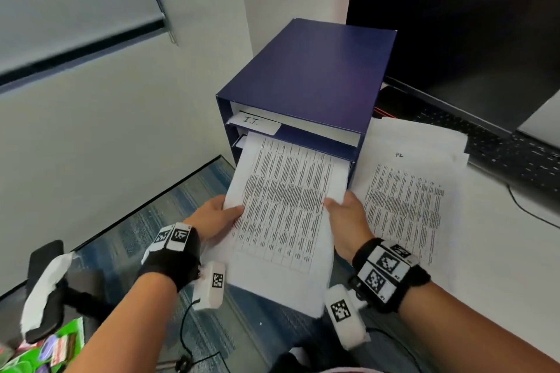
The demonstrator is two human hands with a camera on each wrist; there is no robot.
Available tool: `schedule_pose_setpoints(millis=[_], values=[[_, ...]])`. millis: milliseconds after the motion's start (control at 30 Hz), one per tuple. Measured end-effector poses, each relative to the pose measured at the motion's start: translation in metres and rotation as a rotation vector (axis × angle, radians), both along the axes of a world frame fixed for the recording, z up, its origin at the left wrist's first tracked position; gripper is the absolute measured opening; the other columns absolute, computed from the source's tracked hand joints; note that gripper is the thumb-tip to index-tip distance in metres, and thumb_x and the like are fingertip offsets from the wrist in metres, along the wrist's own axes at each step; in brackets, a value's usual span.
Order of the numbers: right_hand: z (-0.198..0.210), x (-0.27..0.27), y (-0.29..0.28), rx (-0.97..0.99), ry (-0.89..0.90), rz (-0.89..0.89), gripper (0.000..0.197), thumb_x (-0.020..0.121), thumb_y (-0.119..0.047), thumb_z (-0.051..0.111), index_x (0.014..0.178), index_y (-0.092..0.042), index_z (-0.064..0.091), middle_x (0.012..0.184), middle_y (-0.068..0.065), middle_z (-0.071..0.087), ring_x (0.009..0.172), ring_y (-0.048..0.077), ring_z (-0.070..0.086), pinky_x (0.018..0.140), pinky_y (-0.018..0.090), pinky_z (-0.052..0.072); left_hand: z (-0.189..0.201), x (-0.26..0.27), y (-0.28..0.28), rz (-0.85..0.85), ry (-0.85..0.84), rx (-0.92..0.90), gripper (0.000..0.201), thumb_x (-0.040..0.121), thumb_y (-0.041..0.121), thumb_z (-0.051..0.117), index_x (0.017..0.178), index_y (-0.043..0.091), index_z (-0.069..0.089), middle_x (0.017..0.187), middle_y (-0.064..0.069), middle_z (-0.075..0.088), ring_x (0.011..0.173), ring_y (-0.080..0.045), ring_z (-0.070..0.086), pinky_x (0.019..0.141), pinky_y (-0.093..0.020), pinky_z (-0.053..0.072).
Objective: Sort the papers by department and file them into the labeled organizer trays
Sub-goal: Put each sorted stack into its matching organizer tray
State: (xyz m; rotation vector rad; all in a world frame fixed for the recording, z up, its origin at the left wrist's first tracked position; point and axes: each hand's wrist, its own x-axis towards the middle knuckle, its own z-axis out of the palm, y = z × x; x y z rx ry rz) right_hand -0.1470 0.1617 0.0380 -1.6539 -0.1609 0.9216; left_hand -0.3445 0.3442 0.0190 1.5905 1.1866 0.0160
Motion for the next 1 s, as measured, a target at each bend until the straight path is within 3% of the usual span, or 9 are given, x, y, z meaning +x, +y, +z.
schedule_pose_setpoints(millis=[100,233,400,467,533,667,733,867,1000], values=[[0.009,0.01,0.013,-0.023,-0.004,-0.038,0.056,0.098,-0.02,0.045,0.148,-0.014,0.023,0.151,0.002,0.031,0.136,0.025,0.036,0.113,0.041,0.031,0.007,-0.004,0.005,-0.046,0.022,-0.069,0.061,0.06,0.056,0.074,0.113,0.027,0.061,0.106,0.001,0.073,0.1,-0.024,0.068,0.097,-0.047,0.048],[0.016,0.016,0.022,-0.014,0.017,-0.094,0.052,0.096,-0.021,0.045,0.145,-0.014,0.029,0.146,0.003,0.039,0.128,0.028,0.046,0.107,0.048,0.039,0.034,0.002,0.001,-0.054,-0.005,-0.092,0.016,0.09,0.017,0.06,0.106,0.018,0.063,0.105,-0.004,0.071,0.102,-0.027,0.065,0.099,-0.044,0.046],[0.022,0.013,0.011,-0.015,0.055,0.016,0.022,0.096,-0.016,0.045,0.115,-0.006,0.047,0.13,0.026,0.051,0.116,0.04,0.054,0.098,0.058,0.044,0.043,0.02,0.016,-0.008,-0.119,-0.087,0.024,0.094,0.007,0.05,0.117,0.007,0.057,0.113,-0.011,0.068,0.105,-0.031,0.063,0.098,-0.046,0.046],[0.031,0.01,-0.001,0.001,0.169,0.132,0.021,0.099,-0.014,0.045,0.119,-0.011,0.046,0.126,0.02,0.056,0.11,0.036,0.058,0.091,0.054,0.05,0.048,0.034,0.019,0.009,-0.164,-0.07,0.02,0.095,0.008,0.048,0.113,0.008,0.057,0.114,-0.012,0.067,0.103,-0.03,0.064,0.096,-0.045,0.048],[0.042,0.005,-0.011,-0.014,0.243,0.299,0.023,0.099,-0.016,0.046,0.123,-0.016,0.044,0.117,0.012,0.062,0.089,0.029,0.068,0.068,0.042,0.059,0.054,0.05,0.023,0.022,-0.183,-0.062,0.013,0.096,0.01,0.048,0.105,0.012,0.057,0.111,-0.01,0.067,0.098,-0.026,0.064,0.092,-0.043,0.05],[0.045,0.008,-0.008,-0.048,0.24,0.263,0.027,0.1,-0.013,0.045,0.126,-0.015,0.044,0.109,0.01,0.061,0.051,0.013,0.064,0.041,0.018,0.047,0.053,0.07,0.045,0.016,-0.154,0.011,0.008,0.091,0.019,0.056,0.099,0.017,0.057,0.108,-0.011,0.068,0.103,-0.034,0.064,0.095,-0.049,0.049],[0.043,0.012,0.0,0.006,0.284,0.1,0.031,0.099,-0.005,0.045,0.129,-0.007,0.043,0.116,0.016,0.059,0.056,0.014,0.062,0.043,0.017,0.048,0.058,0.074,0.05,0.002,-0.129,0.003,0.011,0.09,0.021,0.06,0.098,0.016,0.055,0.108,-0.013,0.068,0.098,-0.032,0.065,0.084,-0.042,0.054],[0.044,0.012,0.02,0.213,0.433,-0.179,0.043,0.096,0.005,0.045,0.138,-0.001,0.037,0.131,0.021,0.052,0.077,0.023,0.064,0.053,0.023,0.058,0.067,0.075,0.056,-0.063,-0.001,-0.035,0.028,0.092,0.021,0.059,0.114,0.006,0.052,0.079,-0.009,0.066,0.05,-0.01,0.057,0.04,-0.016,0.046],[0.051,0.008,0.039,0.35,0.474,-0.258,0.053,0.096,0.006,0.044,0.145,-0.003,0.026,0.115,0.021,0.055,0.082,0.021,0.066,0.068,0.026,0.06,0.059,0.086,0.065,0.248,-0.193,0.025,0.04,0.091,0.011,0.059,0.124,-0.007,0.047,0.058,-0.006,0.066,0.037,-0.006,0.052,0.04,-0.013,0.046]])
